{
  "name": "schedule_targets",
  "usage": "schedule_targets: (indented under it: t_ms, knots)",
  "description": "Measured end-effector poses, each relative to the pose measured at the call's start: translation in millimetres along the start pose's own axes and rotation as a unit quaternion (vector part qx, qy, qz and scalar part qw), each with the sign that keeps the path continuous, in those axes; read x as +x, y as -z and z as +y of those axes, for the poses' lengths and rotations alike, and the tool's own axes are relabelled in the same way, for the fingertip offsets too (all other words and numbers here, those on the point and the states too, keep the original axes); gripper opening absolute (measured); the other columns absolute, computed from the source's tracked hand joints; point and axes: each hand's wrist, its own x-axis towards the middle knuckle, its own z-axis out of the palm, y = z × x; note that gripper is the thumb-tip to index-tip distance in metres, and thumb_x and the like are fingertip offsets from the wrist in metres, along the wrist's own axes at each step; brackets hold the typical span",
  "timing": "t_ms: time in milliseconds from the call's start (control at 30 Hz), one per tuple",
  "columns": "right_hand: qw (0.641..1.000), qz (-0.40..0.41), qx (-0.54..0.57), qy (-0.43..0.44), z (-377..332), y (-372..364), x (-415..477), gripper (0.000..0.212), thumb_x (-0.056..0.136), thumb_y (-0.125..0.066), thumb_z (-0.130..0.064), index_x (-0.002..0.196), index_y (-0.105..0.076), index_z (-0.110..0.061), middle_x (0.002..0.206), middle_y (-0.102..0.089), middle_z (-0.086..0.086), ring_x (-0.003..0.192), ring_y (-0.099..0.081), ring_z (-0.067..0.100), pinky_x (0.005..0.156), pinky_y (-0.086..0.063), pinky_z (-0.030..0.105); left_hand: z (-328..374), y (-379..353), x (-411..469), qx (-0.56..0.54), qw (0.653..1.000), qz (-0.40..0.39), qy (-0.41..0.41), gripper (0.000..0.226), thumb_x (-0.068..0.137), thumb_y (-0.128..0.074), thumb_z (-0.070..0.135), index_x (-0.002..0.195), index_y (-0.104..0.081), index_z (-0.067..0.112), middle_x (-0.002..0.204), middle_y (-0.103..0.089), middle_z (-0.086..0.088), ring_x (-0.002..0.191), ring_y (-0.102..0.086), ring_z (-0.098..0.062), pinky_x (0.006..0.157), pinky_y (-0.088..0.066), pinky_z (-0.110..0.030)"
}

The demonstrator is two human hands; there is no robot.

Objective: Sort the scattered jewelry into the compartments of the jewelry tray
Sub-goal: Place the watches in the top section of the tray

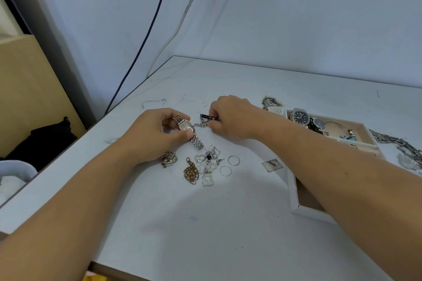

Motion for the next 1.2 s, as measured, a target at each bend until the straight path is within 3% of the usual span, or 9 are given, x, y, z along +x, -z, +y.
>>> schedule_targets:
  t_ms: [133,233,333,433,633,767,900,1067,1200]
  knots:
    - [1.000,-0.004,-0.004,0.001,-0.2,-0.2,-2.5,0.023,0.091,-0.047,-0.031,0.098,-0.057,-0.012,0.099,-0.055,0.005,0.092,-0.050,0.026,0.086,-0.040,0.042,0.5,0.1,-0.1,0.003,1.000,-0.005,-0.003,0.024,0.083,-0.069,0.031,0.107,-0.066,0.032,0.089,-0.069,-0.001,0.079,-0.062,-0.004,0.072,-0.042,-0.013]
    - [1.000,0.000,-0.002,0.003,0.4,-1.0,-3.7,0.022,0.091,-0.045,-0.030,0.097,-0.056,-0.012,0.097,-0.055,0.005,0.090,-0.050,0.026,0.083,-0.038,0.039,1.9,0.6,-1.0,0.002,1.000,-0.005,0.001,0.023,0.088,-0.063,0.031,0.111,-0.065,0.035,0.092,-0.070,0.010,0.090,-0.063,-0.002,0.071,-0.039,-0.004]
    - [1.000,0.012,0.015,0.004,-0.2,0.4,-4.6,0.019,0.091,-0.045,-0.027,0.098,-0.055,-0.013,0.093,-0.057,0.003,0.084,-0.051,0.024,0.078,-0.033,0.035,4.8,-0.4,-0.8,-0.017,1.000,0.018,0.001,0.025,0.086,-0.066,0.029,0.110,-0.066,0.035,0.092,-0.068,0.010,0.081,-0.060,0.001,0.064,-0.037,0.003]
    - [0.999,0.024,0.025,0.011,-1.0,1.3,-5.2,0.015,0.091,-0.046,-0.027,0.099,-0.053,-0.017,0.088,-0.056,-0.002,0.080,-0.048,0.021,0.078,-0.030,0.033,6.9,0.2,-0.8,-0.110,0.992,0.059,0.018,0.029,0.079,-0.075,0.020,0.107,-0.067,0.022,0.079,-0.062,0.005,0.063,-0.056,0.004,0.059,-0.040,0.000]
    - [0.996,0.050,0.070,0.014,-2.4,3.1,-4.4,0.017,0.089,-0.049,-0.020,0.103,-0.055,-0.012,0.091,-0.056,0.002,0.084,-0.050,0.024,0.075,-0.034,0.032,5.3,2.4,1.1,-0.228,0.968,0.080,0.066,0.032,0.070,-0.080,0.018,0.099,-0.067,0.017,0.083,-0.070,0.001,0.065,-0.064,-0.001,0.060,-0.048,-0.011]
    - [0.991,0.065,0.114,0.022,-2.4,6.3,-6.7,0.018,0.088,-0.052,-0.015,0.104,-0.056,-0.011,0.093,-0.053,0.002,0.088,-0.050,0.023,0.081,-0.042,0.036,3.0,1.6,2.6,-0.220,0.970,0.080,0.070,0.024,0.076,-0.077,0.021,0.099,-0.069,0.023,0.099,-0.070,-0.009,0.079,-0.063,-0.010,0.068,-0.052,-0.017]
    - [0.990,0.060,0.128,0.023,-1.9,6.8,-7.4,0.021,0.092,-0.048,-0.018,0.111,-0.056,-0.011,0.094,-0.049,0.000,0.086,-0.046,0.017,0.076,-0.037,0.028,3.1,0.5,2.1,-0.199,0.975,0.079,0.056,0.021,0.081,-0.072,0.020,0.101,-0.069,0.026,0.106,-0.069,-0.013,0.082,-0.064,-0.012,0.070,-0.051,-0.018]
    - [0.986,0.060,0.157,0.017,1.3,8.2,-9.8,0.015,0.094,-0.049,-0.021,0.106,-0.056,-0.015,0.082,-0.054,-0.006,0.077,-0.050,0.015,0.057,-0.032,0.022,3.5,-1.4,1.0,-0.182,0.977,0.093,0.053,0.028,0.079,-0.074,0.023,0.107,-0.068,0.024,0.103,-0.069,-0.008,0.076,-0.061,-0.008,0.073,-0.049,-0.020]
    - [0.983,0.079,0.167,0.021,0.5,12.9,-17.8,0.014,0.092,-0.054,-0.019,0.104,-0.059,-0.016,0.080,-0.055,-0.008,0.076,-0.051,0.013,0.063,-0.036,0.023,10.5,-3.6,-2.3,-0.177,0.979,0.088,0.041,0.030,0.076,-0.077,0.024,0.104,-0.068,0.022,0.095,-0.072,-0.003,0.071,-0.064,0.000,0.069,-0.051,-0.016]
